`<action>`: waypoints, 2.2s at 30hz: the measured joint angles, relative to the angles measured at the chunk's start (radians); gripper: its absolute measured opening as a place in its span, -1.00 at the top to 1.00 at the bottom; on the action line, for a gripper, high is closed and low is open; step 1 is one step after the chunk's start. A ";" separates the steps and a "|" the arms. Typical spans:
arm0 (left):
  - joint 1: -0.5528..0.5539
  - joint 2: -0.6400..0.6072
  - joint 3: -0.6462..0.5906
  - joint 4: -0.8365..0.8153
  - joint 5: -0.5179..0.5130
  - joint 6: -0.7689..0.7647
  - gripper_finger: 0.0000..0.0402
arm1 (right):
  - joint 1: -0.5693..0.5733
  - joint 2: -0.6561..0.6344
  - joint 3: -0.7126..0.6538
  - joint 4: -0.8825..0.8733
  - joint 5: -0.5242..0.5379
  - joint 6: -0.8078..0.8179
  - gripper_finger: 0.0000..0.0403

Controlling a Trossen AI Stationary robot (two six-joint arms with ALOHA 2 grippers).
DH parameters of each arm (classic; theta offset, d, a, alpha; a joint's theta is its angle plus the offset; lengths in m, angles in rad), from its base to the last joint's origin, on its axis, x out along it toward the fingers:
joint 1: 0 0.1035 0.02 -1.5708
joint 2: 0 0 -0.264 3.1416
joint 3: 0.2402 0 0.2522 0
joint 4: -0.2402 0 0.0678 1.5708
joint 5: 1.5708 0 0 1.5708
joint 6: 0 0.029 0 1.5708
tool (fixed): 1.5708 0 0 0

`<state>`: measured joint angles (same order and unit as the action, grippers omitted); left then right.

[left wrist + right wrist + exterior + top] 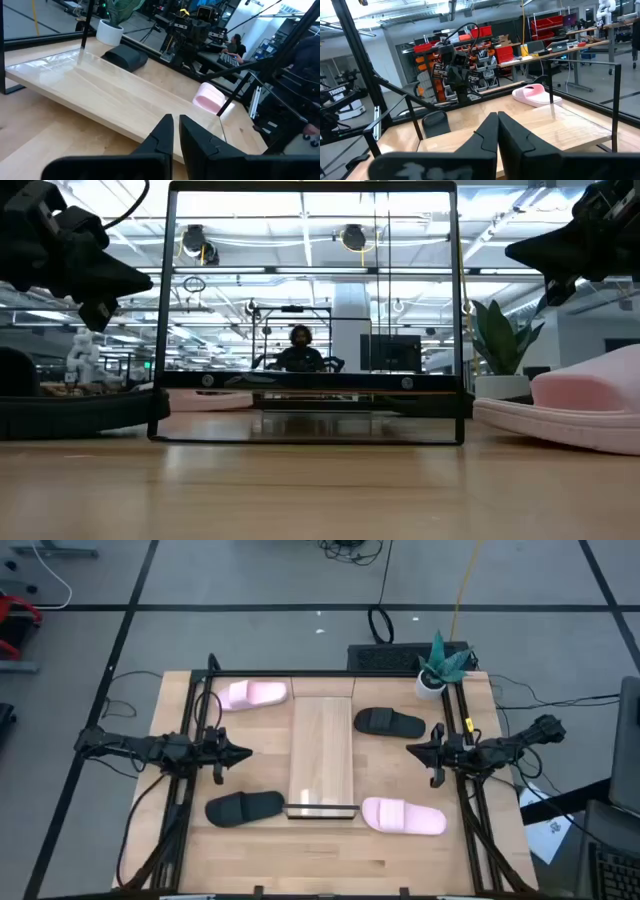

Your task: Pick and place slides into the shelf

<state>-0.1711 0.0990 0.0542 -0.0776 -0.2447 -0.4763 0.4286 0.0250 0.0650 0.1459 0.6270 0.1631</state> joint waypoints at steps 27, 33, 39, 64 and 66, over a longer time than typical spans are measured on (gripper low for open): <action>0.000 0.000 0.000 0.000 0.000 0.000 0.87 | 0.000 0.000 0.000 0.000 0.000 0.000 1.00; 0.000 0.000 0.000 0.000 0.000 0.000 0.87 | 0.000 0.000 0.000 0.031 -0.002 0.049 1.00; 0.000 0.000 0.000 0.000 0.000 0.000 0.87 | -0.002 0.000 0.000 0.240 0.027 0.251 1.00; 0.000 -0.001 0.000 0.386 -0.095 -0.060 0.87 | -0.003 0.254 0.077 1.150 -0.180 -0.197 1.00; 0.000 -0.001 0.000 0.530 -0.116 -0.006 0.87 | -0.003 0.312 0.132 1.159 -0.227 -0.320 1.00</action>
<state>-0.1711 0.0978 0.0540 0.4521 -0.3604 -0.4822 0.4259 0.3366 0.1972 1.3051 0.3998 -0.1565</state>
